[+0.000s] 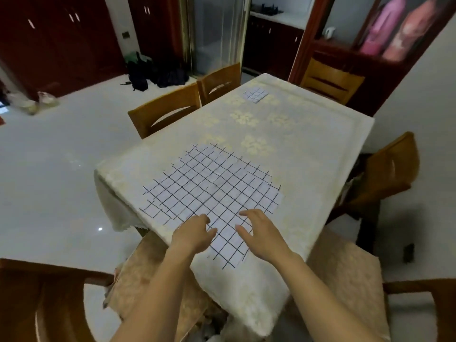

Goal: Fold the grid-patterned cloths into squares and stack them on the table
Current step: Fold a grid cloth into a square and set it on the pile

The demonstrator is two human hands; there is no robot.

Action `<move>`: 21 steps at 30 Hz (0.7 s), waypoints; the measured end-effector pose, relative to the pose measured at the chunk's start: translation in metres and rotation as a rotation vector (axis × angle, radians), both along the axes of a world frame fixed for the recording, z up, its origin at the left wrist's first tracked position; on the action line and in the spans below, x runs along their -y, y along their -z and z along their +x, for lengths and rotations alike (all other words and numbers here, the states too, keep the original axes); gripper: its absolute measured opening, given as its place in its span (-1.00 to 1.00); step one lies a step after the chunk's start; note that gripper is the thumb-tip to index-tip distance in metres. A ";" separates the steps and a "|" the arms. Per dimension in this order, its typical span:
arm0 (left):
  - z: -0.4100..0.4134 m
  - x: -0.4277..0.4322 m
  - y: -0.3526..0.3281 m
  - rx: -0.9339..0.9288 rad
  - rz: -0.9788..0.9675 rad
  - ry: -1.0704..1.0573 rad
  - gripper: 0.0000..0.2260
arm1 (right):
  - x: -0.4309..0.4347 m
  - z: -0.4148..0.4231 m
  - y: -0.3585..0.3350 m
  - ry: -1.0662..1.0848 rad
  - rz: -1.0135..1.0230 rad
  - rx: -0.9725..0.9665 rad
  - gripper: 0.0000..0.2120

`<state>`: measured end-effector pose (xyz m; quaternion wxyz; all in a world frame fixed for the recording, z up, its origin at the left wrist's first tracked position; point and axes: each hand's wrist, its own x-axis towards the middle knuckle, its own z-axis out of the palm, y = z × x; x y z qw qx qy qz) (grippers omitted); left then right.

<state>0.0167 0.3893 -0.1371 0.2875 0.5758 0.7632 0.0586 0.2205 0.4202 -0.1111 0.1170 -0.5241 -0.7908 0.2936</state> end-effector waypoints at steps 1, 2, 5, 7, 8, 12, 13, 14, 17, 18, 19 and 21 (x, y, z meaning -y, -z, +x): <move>0.002 -0.010 0.004 0.017 -0.011 -0.016 -0.56 | -0.009 0.002 0.002 -0.013 -0.013 0.028 -0.56; 0.003 -0.018 0.008 0.033 -0.022 -0.029 -0.56 | -0.018 0.004 0.004 -0.023 -0.021 0.049 -0.56; -0.002 -0.037 0.023 0.070 -0.068 -0.058 -0.51 | -0.045 0.005 0.011 -0.019 -0.038 0.073 -0.58; -0.012 -0.045 0.032 0.084 -0.107 -0.093 -0.48 | -0.057 0.000 0.017 -0.033 -0.061 0.080 -0.59; -0.017 -0.049 0.038 0.088 -0.125 -0.117 -0.47 | -0.063 -0.002 0.021 -0.051 -0.077 0.086 -0.59; -0.035 -0.060 0.054 0.093 -0.151 -0.229 -0.46 | -0.093 -0.013 0.034 -0.111 -0.115 0.104 -0.58; -0.038 -0.063 0.058 0.100 -0.146 -0.258 -0.46 | -0.103 -0.016 0.036 -0.119 -0.127 0.101 -0.58; -0.039 -0.066 0.062 0.105 -0.144 -0.287 -0.47 | -0.113 -0.018 0.039 -0.129 -0.141 0.096 -0.58; -0.042 -0.077 0.072 0.119 -0.164 -0.367 -0.47 | -0.151 -0.024 0.048 -0.128 -0.195 0.064 -0.59; -0.041 -0.082 0.075 0.131 -0.172 -0.394 -0.47 | -0.165 -0.025 0.052 -0.112 -0.206 0.046 -0.60; -0.040 -0.085 0.078 0.142 -0.173 -0.425 -0.46 | -0.180 -0.026 0.056 -0.097 -0.212 0.034 -0.60; -0.036 -0.091 0.085 0.147 -0.156 -0.494 -0.46 | -0.211 -0.029 0.067 -0.080 -0.227 0.029 -0.58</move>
